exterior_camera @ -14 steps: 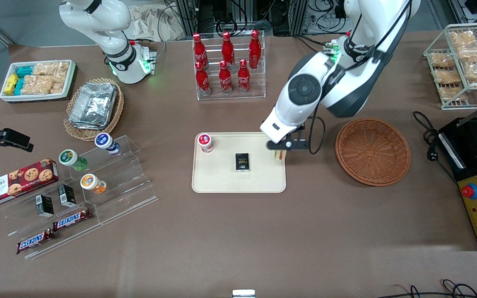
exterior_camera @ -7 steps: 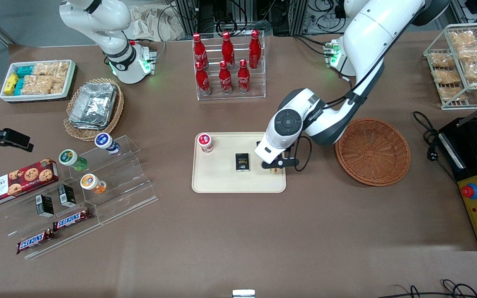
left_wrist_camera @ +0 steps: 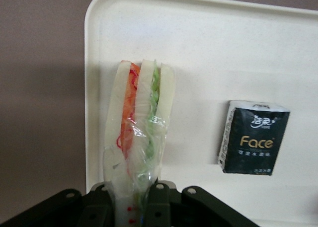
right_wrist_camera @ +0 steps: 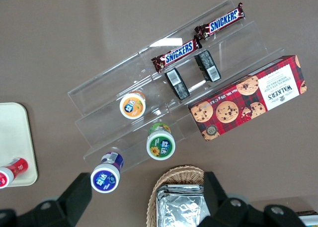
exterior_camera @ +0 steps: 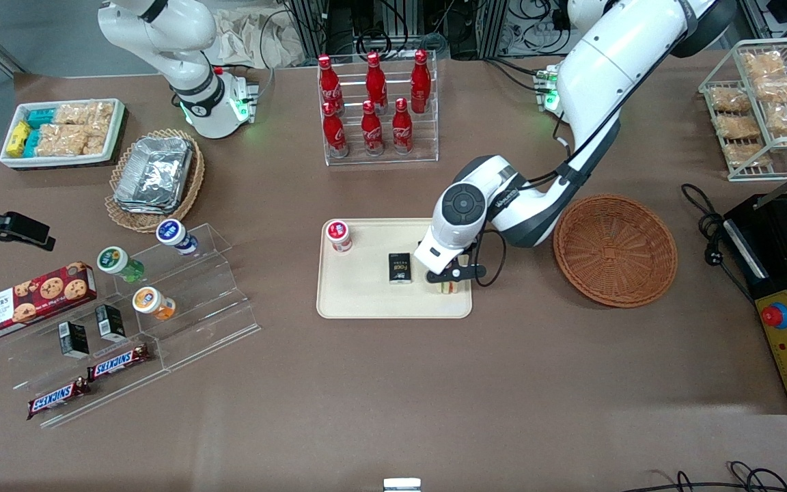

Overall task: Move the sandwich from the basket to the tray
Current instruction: 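Lower the sandwich onto the tray beside the black tissue pack, then open the left gripper and raise it away from the sandwich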

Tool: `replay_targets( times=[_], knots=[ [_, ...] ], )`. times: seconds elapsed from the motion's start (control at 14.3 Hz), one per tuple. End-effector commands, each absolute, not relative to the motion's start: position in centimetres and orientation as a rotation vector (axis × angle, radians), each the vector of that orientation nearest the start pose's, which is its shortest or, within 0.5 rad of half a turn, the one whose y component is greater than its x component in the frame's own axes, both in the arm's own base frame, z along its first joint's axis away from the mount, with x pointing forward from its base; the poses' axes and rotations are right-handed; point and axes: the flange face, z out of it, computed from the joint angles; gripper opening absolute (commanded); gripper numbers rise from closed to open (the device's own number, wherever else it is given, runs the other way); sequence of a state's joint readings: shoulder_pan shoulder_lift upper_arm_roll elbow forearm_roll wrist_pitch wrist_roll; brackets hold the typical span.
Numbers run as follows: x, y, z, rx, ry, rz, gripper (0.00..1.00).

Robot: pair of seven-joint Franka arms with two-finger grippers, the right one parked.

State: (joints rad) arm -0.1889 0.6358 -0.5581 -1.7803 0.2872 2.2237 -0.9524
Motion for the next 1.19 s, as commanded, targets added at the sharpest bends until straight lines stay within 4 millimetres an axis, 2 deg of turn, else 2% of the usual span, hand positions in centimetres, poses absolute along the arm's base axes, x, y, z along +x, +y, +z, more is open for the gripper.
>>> replay_targets(
  times=[0.0,0.07,0.28,0.35,0.49,0.63,0.84,0.91,1.05,1.12],
  knots=[
    [50.2,-41.6,23.3,-3.137,-0.157,0.171,0.85],
    [50.1,-41.6,23.3,-3.134,-0.167,0.171,1.0],
    [50.8,-41.5,24.4,-3.113,-0.42,0.148,1.0],
    [51.0,-41.3,25.1,-3.11,-0.44,0.131,1.0],
    [51.7,-40.6,28.7,-3.113,-0.4,0.072,1.0],
    [52.8,-38.4,33.7,-3.058,-0.346,0.069,1.0],
    [53.8,-36.4,43.6,-3.082,-0.32,0.053,1.0],
    [54.4,-34.3,46.3,-3.086,-0.326,0.029,1.0],
    [54.4,-29.9,52.6,-3.161,-0.315,-0.028,1.0],
    [54.7,-27.0,54.7,-3.188,-0.308,-0.034,1.0]
  ],
)
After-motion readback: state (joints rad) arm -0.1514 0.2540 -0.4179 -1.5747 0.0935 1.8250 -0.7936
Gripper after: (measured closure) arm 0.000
